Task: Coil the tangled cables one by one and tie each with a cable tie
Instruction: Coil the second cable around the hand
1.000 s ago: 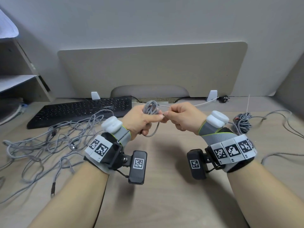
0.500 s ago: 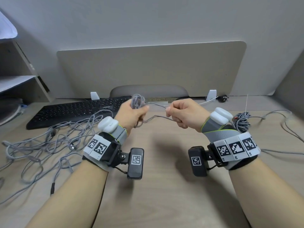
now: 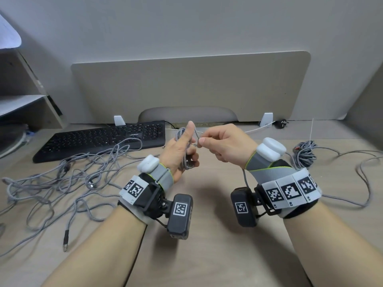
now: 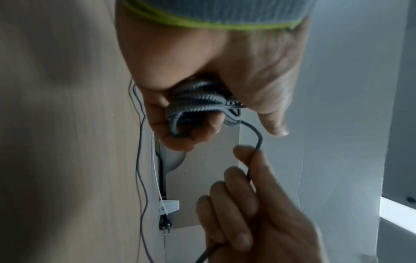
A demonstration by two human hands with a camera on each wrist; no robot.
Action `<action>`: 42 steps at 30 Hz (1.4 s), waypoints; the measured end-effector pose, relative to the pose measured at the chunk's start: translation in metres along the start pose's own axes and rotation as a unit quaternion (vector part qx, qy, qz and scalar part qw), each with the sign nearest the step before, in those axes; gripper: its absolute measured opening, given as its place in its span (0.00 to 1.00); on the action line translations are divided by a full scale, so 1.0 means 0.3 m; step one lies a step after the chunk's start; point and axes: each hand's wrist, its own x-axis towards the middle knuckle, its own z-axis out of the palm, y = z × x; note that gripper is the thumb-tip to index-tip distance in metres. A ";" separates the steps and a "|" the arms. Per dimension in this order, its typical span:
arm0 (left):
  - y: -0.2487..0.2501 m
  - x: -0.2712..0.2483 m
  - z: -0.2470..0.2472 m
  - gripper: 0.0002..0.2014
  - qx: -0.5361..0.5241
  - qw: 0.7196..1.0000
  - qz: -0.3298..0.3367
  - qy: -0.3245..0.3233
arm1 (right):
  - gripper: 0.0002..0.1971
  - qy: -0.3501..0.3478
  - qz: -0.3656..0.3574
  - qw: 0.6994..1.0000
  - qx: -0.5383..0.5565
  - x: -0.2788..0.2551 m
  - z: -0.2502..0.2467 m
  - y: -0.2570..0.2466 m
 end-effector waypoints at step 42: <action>0.031 0.016 -0.041 0.09 0.125 0.987 0.093 0.031 | 0.12 0.024 0.052 0.998 -0.032 0.013 -0.035 0.022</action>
